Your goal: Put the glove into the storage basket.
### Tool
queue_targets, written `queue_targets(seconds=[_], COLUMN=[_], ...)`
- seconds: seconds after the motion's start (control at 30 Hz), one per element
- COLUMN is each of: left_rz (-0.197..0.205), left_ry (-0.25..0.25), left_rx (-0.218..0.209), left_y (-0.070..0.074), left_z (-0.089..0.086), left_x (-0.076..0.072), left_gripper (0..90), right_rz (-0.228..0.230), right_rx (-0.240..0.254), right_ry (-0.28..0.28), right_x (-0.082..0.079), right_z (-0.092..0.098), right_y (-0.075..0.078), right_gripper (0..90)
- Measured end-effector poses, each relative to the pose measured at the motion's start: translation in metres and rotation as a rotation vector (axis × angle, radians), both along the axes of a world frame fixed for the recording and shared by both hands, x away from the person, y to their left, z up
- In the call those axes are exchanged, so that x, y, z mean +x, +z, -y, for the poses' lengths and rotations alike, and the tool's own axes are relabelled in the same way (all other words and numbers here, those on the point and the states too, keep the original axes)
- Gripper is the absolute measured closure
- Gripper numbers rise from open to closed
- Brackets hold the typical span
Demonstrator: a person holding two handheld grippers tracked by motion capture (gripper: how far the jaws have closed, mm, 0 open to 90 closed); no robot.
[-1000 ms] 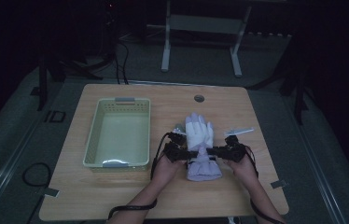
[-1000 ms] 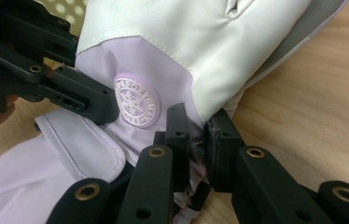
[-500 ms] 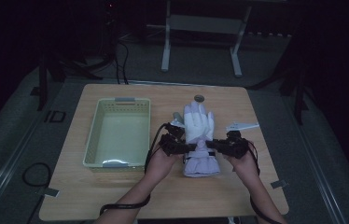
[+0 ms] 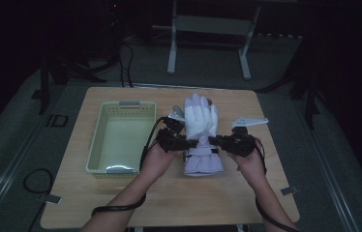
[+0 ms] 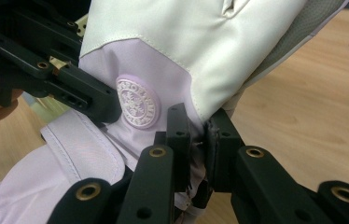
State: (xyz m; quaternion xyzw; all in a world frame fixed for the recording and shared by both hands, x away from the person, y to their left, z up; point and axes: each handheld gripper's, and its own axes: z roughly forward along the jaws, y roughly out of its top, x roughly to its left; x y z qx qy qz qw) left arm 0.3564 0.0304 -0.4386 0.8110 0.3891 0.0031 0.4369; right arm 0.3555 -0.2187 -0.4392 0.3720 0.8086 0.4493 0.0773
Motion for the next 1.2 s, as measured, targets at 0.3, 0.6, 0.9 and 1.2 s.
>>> queue_targets(seconds=[0.3, 0.6, 0.9, 1.2], left_rz=[0.019, 0.023, 0.031, 0.021], left_ry=[0.032, 0.057, 0.086, 0.114], left_rx=[0.031, 0.045, 0.054, 0.062], left_y=[0.018, 0.03, 0.041, 0.038], left_z=[-0.025, -0.058, -0.097, -0.136], left_x=[0.0, 0.002, 0.003, 0.001], left_gripper=[68.8, 69.2, 69.2, 69.2], right_rz=[0.014, 0.031, 0.047, 0.036], right_rx=[0.02, 0.014, 0.01, 0.019], right_ry=[0.029, 0.055, 0.082, 0.118], right_x=[0.008, 0.016, 0.024, 0.029], right_z=[-0.025, -0.06, -0.099, -0.138], right_y=[0.014, 0.024, 0.035, 0.031], right_gripper=[81.5, 81.5, 81.5, 81.5])
